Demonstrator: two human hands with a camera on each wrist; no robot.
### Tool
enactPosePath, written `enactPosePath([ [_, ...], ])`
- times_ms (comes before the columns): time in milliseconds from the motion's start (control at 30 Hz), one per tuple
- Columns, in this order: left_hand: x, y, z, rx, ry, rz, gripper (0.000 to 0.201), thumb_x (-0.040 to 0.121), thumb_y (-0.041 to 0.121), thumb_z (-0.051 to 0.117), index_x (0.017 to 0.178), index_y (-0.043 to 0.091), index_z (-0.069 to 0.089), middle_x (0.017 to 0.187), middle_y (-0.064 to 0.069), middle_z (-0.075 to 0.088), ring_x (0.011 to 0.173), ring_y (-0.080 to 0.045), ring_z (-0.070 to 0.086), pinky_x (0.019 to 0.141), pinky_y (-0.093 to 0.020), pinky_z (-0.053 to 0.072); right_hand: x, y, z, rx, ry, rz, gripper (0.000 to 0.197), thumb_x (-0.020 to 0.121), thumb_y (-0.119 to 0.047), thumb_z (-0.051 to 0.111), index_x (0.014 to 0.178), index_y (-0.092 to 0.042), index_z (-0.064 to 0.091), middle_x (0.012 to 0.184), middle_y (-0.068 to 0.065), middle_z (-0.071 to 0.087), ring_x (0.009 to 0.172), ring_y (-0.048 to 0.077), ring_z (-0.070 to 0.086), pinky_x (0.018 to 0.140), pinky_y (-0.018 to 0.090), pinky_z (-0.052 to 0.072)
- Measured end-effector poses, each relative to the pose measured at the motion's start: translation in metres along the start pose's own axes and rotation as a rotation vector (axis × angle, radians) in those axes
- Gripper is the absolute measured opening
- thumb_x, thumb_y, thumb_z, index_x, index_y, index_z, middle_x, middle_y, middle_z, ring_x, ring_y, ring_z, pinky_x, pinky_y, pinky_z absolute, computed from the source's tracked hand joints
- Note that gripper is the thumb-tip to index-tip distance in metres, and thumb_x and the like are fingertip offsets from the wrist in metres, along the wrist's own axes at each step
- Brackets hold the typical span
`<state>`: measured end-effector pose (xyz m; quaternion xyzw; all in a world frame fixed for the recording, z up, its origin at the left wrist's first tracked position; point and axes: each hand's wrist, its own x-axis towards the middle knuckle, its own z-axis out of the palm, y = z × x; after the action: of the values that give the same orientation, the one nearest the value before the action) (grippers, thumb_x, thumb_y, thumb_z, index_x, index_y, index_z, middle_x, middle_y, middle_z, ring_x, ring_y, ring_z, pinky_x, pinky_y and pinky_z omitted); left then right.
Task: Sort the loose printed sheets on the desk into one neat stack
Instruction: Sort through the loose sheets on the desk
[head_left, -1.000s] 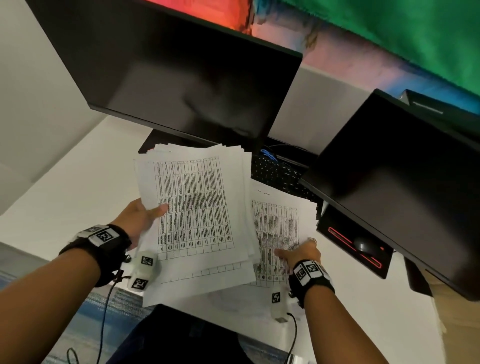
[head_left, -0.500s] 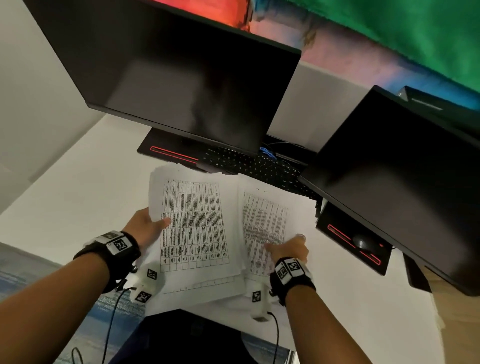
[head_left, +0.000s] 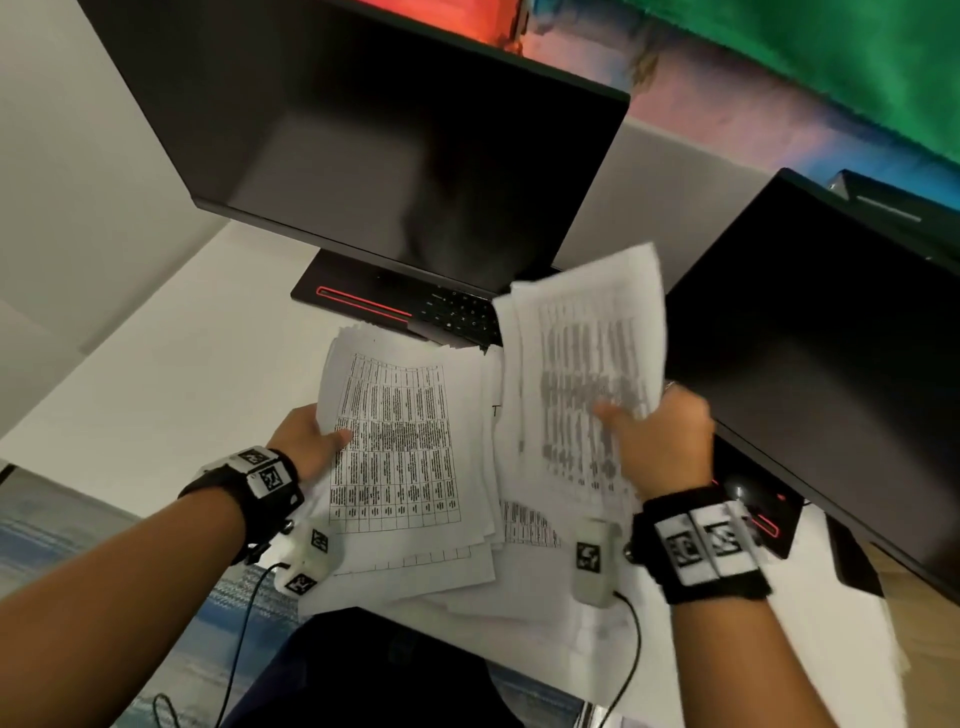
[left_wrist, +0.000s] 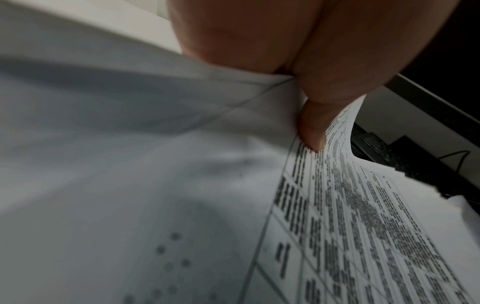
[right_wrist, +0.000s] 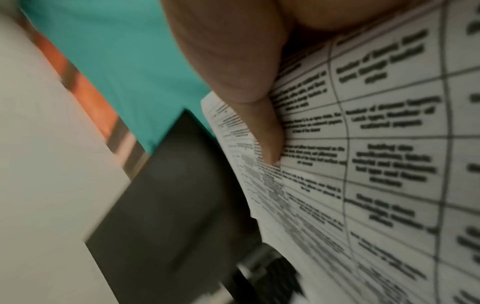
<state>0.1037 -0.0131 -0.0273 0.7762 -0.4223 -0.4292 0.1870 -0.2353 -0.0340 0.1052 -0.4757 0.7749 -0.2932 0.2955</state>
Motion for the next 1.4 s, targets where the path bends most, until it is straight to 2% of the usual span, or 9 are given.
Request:
enactPosePath([
  [200, -0.001, 0.004, 0.002, 0.021, -0.029, 0.0, 0.042, 0.096, 0.019, 0.062, 0.135, 0.007, 0.057, 0.114, -0.012, 0.069, 0.089, -0.023, 0.062, 0.08, -0.032, 0.045, -0.001, -0.019, -0.029, 0.543, -0.157, -0.019, 0.03, 0.079, -0.004, 0.08, 0.105, -0.018, 0.073, 0.097, -0.001, 0.078, 0.088, 0.016, 0.076, 0.077, 0.037, 0.06],
  [300, -0.002, 0.001, 0.0, -0.008, -0.039, 0.007, 0.042, 0.096, 0.026, 0.06, 0.135, 0.012, 0.058, 0.124, -0.01, 0.069, 0.095, -0.021, 0.063, 0.088, -0.031, 0.046, 0.009, 0.012, 0.02, 0.426, -0.246, 0.169, 0.036, 0.074, -0.012, 0.085, 0.108, -0.016, 0.072, 0.093, 0.001, 0.079, 0.082, 0.02, 0.077, 0.076, 0.041, 0.062],
  [400, 0.001, -0.001, -0.002, -0.179, -0.051, -0.055, 0.048, 0.094, 0.047, 0.055, 0.129, 0.013, 0.063, 0.12, -0.007, 0.071, 0.103, -0.025, 0.067, 0.101, -0.041, 0.048, 0.016, 0.045, 0.082, 0.293, -0.255, 0.288, 0.075, 0.062, -0.026, 0.093, 0.128, -0.017, 0.06, 0.119, 0.006, 0.071, 0.1, 0.026, 0.071, 0.088, 0.042, 0.059],
  [533, 0.005, 0.001, -0.001, -0.351, -0.048, -0.155, 0.086, 0.077, 0.076, 0.048, 0.129, 0.01, 0.062, 0.124, -0.009, 0.069, 0.111, -0.03, 0.065, 0.104, -0.046, 0.047, 0.008, 0.06, 0.127, 0.008, -0.25, 0.273, 0.07, 0.085, -0.011, 0.076, 0.145, -0.017, 0.041, 0.144, 0.012, 0.052, 0.128, 0.031, 0.054, 0.099, 0.03, 0.046],
  [633, -0.003, 0.009, 0.003, -0.325, -0.1, -0.118, 0.052, 0.088, 0.061, 0.057, 0.115, 0.017, 0.064, 0.104, -0.007, 0.074, 0.092, -0.027, 0.071, 0.081, -0.038, 0.055, -0.008, 0.056, 0.151, -0.054, -0.371, 0.205, 0.06, 0.095, -0.018, 0.062, 0.149, -0.016, 0.038, 0.149, 0.008, 0.047, 0.135, 0.031, 0.048, 0.104, 0.034, 0.043],
  [733, 0.003, 0.0, 0.008, -0.049, -0.048, -0.001, 0.032, 0.088, 0.029, 0.072, 0.112, 0.009, 0.064, 0.095, -0.012, 0.073, 0.082, -0.027, 0.069, 0.073, -0.038, 0.057, -0.013, 0.065, 0.156, -0.194, -0.407, 0.048, 0.039, 0.089, -0.053, 0.056, 0.118, -0.027, 0.051, 0.125, -0.004, 0.056, 0.122, 0.027, 0.052, 0.093, 0.036, 0.047],
  [900, 0.014, -0.01, 0.008, 0.027, -0.032, 0.039, 0.039, 0.085, 0.018, 0.075, 0.121, 0.008, 0.063, 0.108, -0.012, 0.072, 0.094, -0.028, 0.068, 0.08, -0.036, 0.052, 0.002, 0.123, 0.083, -0.445, -0.081, 0.432, 0.088, 0.081, -0.052, 0.072, 0.148, -0.011, 0.033, 0.154, 0.012, 0.029, 0.134, 0.039, 0.032, 0.106, 0.06, 0.037],
  [1133, 0.014, -0.007, 0.012, 0.061, -0.018, 0.066, 0.036, 0.088, 0.015, 0.072, 0.121, 0.006, 0.061, 0.105, -0.009, 0.068, 0.087, -0.024, 0.063, 0.073, -0.029, 0.046, -0.002, 0.142, 0.069, -0.481, -0.081, 0.39, 0.081, 0.079, -0.051, 0.075, 0.14, -0.008, 0.043, 0.142, 0.016, 0.039, 0.13, 0.036, 0.039, 0.099, 0.055, 0.043],
  [1400, 0.013, -0.006, 0.011, 0.13, -0.004, 0.071, 0.029, 0.089, 0.016, 0.07, 0.114, 0.004, 0.061, 0.098, -0.012, 0.068, 0.077, -0.021, 0.061, 0.06, -0.024, 0.041, 0.016, 0.149, 0.058, -0.134, -0.094, 0.529, 0.082, 0.074, -0.036, 0.086, 0.139, -0.004, 0.047, 0.137, 0.016, 0.056, 0.123, 0.035, 0.057, 0.099, 0.037, 0.047],
])
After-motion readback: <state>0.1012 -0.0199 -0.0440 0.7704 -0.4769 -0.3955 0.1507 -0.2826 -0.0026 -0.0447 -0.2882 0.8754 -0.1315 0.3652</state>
